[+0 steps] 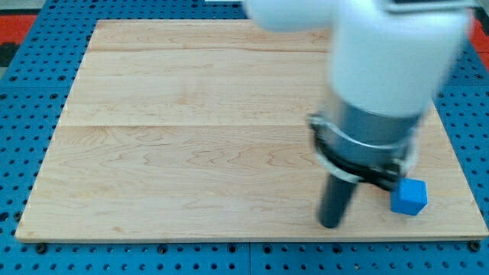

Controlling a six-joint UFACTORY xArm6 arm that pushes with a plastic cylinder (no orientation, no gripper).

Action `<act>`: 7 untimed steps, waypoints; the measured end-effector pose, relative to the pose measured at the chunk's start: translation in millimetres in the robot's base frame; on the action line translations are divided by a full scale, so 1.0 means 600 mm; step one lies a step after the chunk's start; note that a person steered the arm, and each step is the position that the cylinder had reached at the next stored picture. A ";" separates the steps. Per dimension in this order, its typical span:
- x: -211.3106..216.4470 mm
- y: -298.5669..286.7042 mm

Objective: Separate the blue cube from the red star

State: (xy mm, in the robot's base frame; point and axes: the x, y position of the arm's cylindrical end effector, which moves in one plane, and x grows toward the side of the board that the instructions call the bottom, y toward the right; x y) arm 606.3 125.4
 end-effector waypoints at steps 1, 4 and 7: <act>0.019 0.064; -0.035 0.246; -0.063 -0.117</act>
State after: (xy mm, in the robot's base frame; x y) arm 568.7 55.2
